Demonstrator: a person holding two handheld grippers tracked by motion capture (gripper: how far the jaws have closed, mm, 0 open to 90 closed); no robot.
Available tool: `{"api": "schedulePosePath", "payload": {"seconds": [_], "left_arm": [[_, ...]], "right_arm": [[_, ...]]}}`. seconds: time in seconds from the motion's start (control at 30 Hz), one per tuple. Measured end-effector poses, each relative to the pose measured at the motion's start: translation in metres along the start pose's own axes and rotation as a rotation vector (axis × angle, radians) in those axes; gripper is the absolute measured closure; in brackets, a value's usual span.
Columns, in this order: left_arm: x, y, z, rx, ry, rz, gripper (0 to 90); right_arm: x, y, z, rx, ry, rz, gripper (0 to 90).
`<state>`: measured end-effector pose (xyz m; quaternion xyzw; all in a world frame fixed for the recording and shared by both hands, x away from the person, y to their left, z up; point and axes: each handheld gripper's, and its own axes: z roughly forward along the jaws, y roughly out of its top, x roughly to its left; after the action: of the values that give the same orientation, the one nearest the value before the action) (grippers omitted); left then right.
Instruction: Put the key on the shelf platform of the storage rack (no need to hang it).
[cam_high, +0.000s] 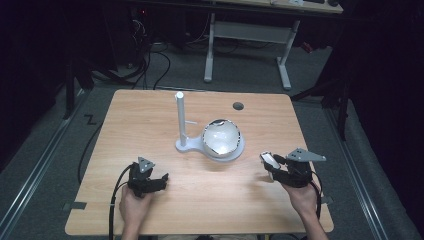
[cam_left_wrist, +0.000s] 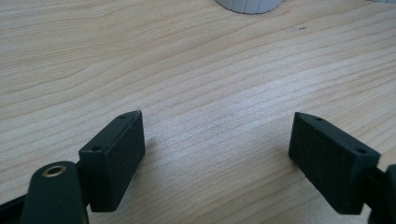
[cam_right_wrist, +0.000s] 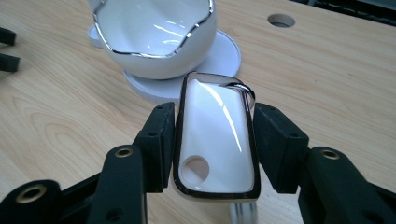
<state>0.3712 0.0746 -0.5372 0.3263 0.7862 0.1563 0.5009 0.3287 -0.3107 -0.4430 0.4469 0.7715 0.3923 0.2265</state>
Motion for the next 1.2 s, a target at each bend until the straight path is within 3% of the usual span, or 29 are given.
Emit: {"api": "schedulePosePath", "payload": {"seconds": [0.8, 1.2], "left_arm": [[0.0, 0.0, 0.0, -0.001, 0.004, -0.008, 18.7], [-0.001, 0.0, 0.0, -0.001, 0.004, -0.011, 18.7]], "right_arm": [[0.022, 0.049, 0.002, -0.038, 0.115, -0.063, 51.1], [0.036, 0.08, 0.005, -0.063, 0.17, -0.116, 51.1]]}}
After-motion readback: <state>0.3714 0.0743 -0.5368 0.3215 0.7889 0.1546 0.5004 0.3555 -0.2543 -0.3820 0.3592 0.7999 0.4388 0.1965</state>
